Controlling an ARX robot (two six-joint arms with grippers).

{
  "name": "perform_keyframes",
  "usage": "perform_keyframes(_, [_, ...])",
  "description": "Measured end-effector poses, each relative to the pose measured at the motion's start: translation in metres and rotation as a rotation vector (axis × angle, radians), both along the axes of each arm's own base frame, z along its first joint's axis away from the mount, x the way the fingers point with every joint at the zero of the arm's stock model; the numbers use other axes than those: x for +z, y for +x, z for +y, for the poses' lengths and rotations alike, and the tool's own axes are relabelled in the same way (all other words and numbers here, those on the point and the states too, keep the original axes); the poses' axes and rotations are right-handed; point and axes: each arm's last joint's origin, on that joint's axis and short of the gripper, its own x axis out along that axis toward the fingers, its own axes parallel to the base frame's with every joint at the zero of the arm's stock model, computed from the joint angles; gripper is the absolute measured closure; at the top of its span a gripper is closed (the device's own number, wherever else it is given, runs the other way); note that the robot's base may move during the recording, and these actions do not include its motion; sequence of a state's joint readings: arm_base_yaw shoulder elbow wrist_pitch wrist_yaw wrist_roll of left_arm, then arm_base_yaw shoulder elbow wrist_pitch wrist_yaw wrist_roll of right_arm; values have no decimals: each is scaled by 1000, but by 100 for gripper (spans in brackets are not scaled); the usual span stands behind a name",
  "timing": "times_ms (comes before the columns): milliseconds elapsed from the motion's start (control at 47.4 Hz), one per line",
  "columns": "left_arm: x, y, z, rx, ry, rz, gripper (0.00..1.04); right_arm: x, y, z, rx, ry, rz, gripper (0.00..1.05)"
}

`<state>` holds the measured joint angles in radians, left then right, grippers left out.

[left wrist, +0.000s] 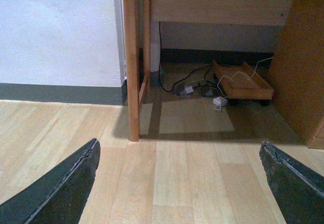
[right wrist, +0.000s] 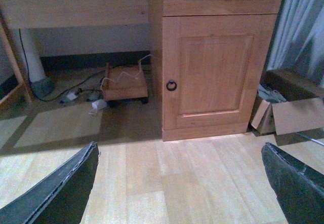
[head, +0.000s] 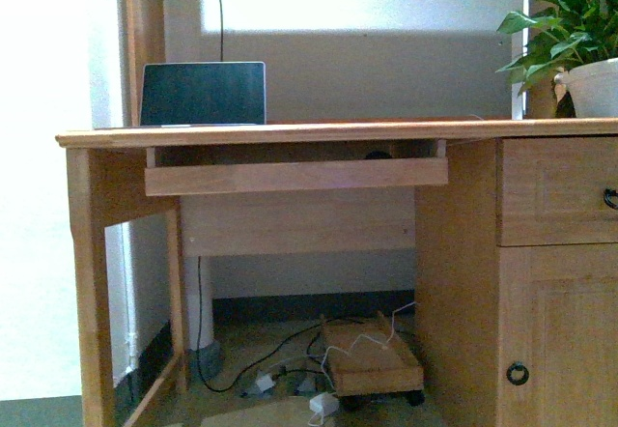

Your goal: Place mouse

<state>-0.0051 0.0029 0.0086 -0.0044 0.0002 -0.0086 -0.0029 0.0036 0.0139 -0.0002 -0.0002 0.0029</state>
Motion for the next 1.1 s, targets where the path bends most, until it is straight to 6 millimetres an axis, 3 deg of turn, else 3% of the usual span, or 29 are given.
perform_keyframes(1098, [0, 0, 0, 0, 0, 0, 8, 0, 0, 0, 0, 0, 0, 7])
